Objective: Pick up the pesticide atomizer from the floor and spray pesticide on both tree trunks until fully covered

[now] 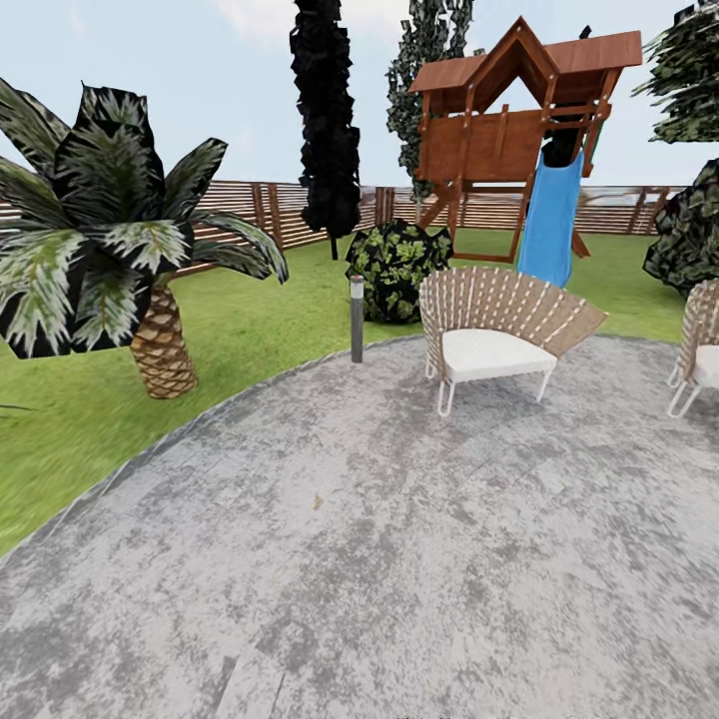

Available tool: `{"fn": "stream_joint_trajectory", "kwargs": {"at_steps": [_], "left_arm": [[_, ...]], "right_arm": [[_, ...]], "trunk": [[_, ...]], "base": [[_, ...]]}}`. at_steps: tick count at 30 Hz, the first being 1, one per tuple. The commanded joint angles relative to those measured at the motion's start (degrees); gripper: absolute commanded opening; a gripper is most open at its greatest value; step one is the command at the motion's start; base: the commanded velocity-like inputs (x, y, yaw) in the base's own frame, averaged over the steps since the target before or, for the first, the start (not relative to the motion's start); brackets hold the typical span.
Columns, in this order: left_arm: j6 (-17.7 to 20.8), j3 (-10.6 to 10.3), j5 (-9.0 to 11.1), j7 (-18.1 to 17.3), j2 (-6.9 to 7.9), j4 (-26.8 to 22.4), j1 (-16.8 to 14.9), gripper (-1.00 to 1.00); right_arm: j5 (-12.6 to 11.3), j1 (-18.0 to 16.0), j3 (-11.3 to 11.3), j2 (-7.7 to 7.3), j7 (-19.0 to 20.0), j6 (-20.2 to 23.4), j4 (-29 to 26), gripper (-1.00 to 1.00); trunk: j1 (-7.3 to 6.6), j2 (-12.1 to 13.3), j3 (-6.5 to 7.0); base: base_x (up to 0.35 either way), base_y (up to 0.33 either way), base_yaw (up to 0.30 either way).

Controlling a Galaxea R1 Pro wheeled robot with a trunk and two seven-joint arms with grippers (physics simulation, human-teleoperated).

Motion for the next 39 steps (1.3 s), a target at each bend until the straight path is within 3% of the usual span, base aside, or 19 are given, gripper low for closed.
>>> {"fn": "stream_joint_trajectory", "kwargs": {"at_steps": [1, 13, 36, 39], "left_arm": [[0.00, 0.00, 0.00, 0.00, 0.00, 0.00, 0.00, 1.00], [0.00, -0.01, 0.00, 0.00, 0.00, 0.00, 0.01, 1.00], [0.04, 0.08, 0.00, 0.03, 0.00, 0.00, -0.01, 1.00], [0.06, 0.08, 0.01, 0.07, 0.00, 0.00, -0.01, 1.00]], "right_arm": [[0.00, 0.00, 0.00, 0.00, 0.00, -0.02, 0.00, 1.00], [0.00, 0.00, 0.00, 0.00, 0.00, 0.02, 0.00, 1.00], [0.04, 0.00, 0.00, 0.00, 0.00, 0.02, 0.00, 1.00], [0.02, 0.00, 0.00, 0.00, 0.00, 0.01, 0.00, 1.00]], "trunk": [[0.00, 0.00, 0.00], [0.00, 0.00, 0.00], [5.05, -9.22, -4.13], [5.05, -9.22, -4.13]], "base": [[0.000, 0.001, -0.299], [0.000, 0.000, -0.300], [0.000, 0.000, -0.300], [0.000, 0.000, -0.300]]}}
